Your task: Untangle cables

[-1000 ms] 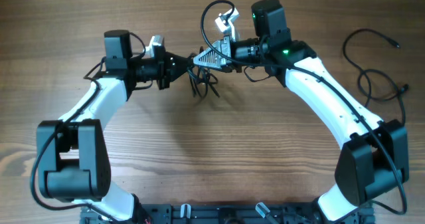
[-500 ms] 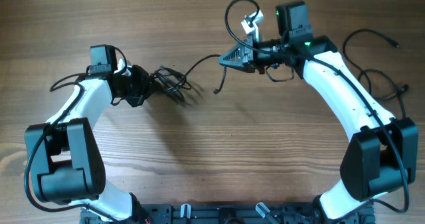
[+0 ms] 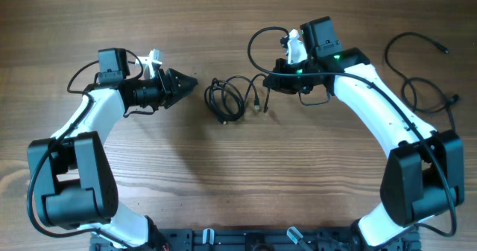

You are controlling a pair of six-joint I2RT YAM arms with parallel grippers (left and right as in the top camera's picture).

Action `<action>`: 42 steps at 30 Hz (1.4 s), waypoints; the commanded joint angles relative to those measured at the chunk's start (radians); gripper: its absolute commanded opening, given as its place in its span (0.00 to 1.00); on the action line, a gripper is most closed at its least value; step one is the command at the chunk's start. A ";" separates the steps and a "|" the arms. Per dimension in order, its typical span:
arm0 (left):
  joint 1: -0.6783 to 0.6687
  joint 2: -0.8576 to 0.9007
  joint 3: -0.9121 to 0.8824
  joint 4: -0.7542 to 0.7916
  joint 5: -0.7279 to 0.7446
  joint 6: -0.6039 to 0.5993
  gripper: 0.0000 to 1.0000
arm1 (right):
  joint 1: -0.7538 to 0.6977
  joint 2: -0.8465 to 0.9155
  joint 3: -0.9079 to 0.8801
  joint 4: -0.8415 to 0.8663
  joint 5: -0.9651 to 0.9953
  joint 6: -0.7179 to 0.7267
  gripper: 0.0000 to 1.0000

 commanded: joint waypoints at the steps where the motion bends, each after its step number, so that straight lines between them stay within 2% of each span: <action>1: 0.005 0.005 -0.007 0.002 -0.068 -0.029 0.50 | 0.013 -0.003 -0.010 0.009 -0.008 -0.057 0.04; 3: 0.005 0.005 -0.007 0.002 -0.068 -0.029 0.50 | 0.013 -0.003 -0.013 0.008 0.060 -0.056 0.05; 10: 0.005 0.005 -0.007 0.004 -0.108 -0.029 0.51 | 0.012 -0.003 -0.013 0.011 0.101 -0.071 0.62; 13: 0.003 0.005 -0.007 0.015 -0.159 -0.056 0.51 | 0.015 -0.005 0.041 -0.072 0.075 -0.110 0.63; 18: -0.004 0.005 -0.007 0.022 -0.225 -0.074 0.51 | 0.050 -0.040 0.109 -0.176 0.164 -0.127 0.72; 20: -0.010 0.005 -0.007 0.022 -0.225 -0.074 0.52 | 0.076 -0.038 0.102 -0.192 0.109 -0.152 0.72; 22: -0.013 0.005 -0.007 0.026 -0.225 -0.074 0.52 | 0.127 -0.036 0.100 -0.194 -0.031 -0.223 0.69; 24: -0.013 0.005 -0.007 0.026 -0.245 -0.074 0.52 | 0.203 -0.036 0.100 -0.191 -0.066 -0.225 0.59; 27: -0.013 0.005 -0.007 0.026 -0.251 -0.074 0.52 | 0.287 -0.035 0.099 -0.175 -0.058 -0.219 0.52; 32: -0.013 0.005 -0.007 0.026 -0.251 -0.074 0.52 | 0.423 -0.033 0.098 -0.119 0.222 -0.114 0.48; 35: -0.013 0.005 -0.007 0.026 -0.251 -0.074 0.52 | 0.486 0.002 0.098 -0.070 0.357 -0.113 0.38; 39: -0.013 0.005 -0.007 0.026 -0.251 -0.074 0.51 | 0.515 0.096 0.098 -0.004 0.532 -0.134 0.40; 42: -0.013 0.005 -0.007 0.026 -0.251 -0.074 0.53 | 0.515 0.148 0.098 0.031 0.531 -0.176 0.39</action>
